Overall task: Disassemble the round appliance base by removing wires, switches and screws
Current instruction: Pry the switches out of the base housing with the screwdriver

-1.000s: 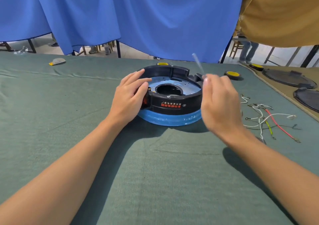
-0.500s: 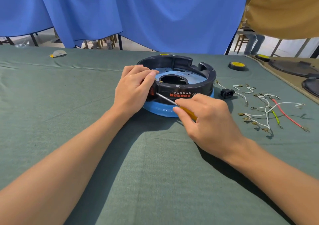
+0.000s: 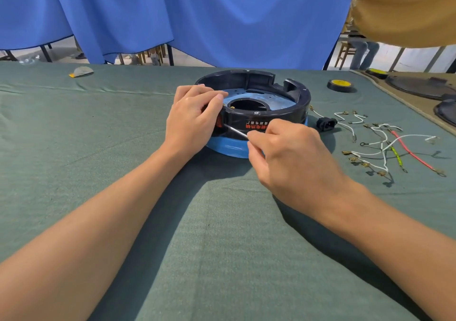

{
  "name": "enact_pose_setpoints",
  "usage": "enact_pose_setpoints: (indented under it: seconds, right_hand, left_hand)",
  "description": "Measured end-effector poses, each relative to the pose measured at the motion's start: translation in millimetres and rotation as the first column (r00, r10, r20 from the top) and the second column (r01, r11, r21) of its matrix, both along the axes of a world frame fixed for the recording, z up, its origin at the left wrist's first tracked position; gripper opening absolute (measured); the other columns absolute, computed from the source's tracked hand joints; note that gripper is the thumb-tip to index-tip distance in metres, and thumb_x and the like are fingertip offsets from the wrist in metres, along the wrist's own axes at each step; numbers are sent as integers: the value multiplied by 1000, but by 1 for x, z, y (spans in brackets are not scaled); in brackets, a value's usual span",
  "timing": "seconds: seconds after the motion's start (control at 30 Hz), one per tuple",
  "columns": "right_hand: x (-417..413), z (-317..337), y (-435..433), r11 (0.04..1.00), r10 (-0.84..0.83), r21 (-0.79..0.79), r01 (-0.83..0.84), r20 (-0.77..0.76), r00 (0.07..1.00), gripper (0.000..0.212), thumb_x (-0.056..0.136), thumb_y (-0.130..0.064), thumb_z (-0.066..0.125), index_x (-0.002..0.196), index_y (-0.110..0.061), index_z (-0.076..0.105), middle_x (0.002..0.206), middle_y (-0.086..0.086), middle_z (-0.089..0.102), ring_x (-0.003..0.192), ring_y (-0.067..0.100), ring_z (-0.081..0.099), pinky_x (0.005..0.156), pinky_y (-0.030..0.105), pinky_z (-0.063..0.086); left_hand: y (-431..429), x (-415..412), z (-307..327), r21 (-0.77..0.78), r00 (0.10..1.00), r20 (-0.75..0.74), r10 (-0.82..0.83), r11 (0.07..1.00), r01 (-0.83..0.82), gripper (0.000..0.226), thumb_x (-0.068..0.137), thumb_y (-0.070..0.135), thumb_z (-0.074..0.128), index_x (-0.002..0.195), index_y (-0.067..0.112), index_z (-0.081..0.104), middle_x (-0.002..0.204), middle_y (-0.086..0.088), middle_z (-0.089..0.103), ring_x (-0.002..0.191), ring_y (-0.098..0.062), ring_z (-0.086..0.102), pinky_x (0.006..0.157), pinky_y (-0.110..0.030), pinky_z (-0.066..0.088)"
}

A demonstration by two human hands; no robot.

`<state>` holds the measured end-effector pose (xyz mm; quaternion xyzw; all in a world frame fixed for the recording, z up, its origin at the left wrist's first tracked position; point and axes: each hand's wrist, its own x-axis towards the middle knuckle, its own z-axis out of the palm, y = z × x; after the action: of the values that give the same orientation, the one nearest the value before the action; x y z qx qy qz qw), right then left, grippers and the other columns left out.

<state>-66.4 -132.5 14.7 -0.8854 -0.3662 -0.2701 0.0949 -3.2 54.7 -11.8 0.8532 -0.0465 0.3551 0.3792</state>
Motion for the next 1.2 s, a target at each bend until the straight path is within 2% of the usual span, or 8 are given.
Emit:
enact_pose_setpoints:
  seconds: [0.37,0.53,0.67,0.8,0.87,1.0,1.1,1.2]
  right_hand:
    - [5,24,7,995,40,-91,-49,-100,994,43,92,-16,45,58,-20,19,59,0,26,61,29,40,58,33,33]
    - [25,35,-2,996,38,92,-7,-339,940,34,80,-15,53,48,-7,45,49,10,31,52,19,22,63,27,43]
    - [40,40,-8,940,123,315,131,-669,733,31,78,-14,64,50,-4,56,44,1,35,42,13,22,41,23,21]
    - [44,25,-16,837,323,476,270,-828,458,28,84,-7,68,90,20,62,59,8,43,39,12,21,40,21,17]
    - [40,19,-14,850,276,467,245,-791,547,22,84,-11,67,79,11,67,59,10,45,42,15,23,42,24,22]
    - [25,21,-4,974,50,221,45,-404,913,32,83,-15,55,53,-3,54,49,6,33,53,19,20,54,18,32]
    - [22,21,0,985,65,172,-11,-308,949,35,84,-15,52,51,-5,48,51,10,33,52,21,25,53,34,33]
    - [27,22,1,988,92,147,-48,-309,946,35,81,-13,53,50,-6,40,53,14,29,55,21,19,57,24,35]
  left_hand:
    - [-3,-1,2,-15,1000,-21,8,1000,-9,40,91,38,37,108,28,72,108,18,61,117,-4,36,87,-2,22]
    - [-3,-1,2,-3,999,-37,13,1000,-13,41,90,39,36,108,29,71,109,19,60,117,-3,35,86,-3,22]
    - [-4,-2,3,-5,999,-51,8,1000,-8,41,90,39,35,109,29,70,111,19,59,117,-3,34,87,-4,22]
    - [-1,-2,3,-38,999,-49,-17,999,15,40,90,38,38,110,27,70,111,18,60,117,-2,35,91,-5,22]
    - [0,-2,3,-56,998,-46,-35,998,33,37,91,37,40,108,27,71,109,19,61,118,-2,36,94,-8,24]
    - [2,-2,3,-64,998,-45,-53,997,50,34,91,37,40,105,29,70,107,21,60,118,-2,37,94,-9,25]
    - [2,-3,3,-66,997,-42,-63,996,60,33,92,35,41,105,28,70,106,20,60,119,-4,37,94,-10,25]
    - [2,-4,4,-74,996,-48,-73,995,70,31,92,34,42,104,29,70,105,22,60,118,-4,37,97,-14,27]
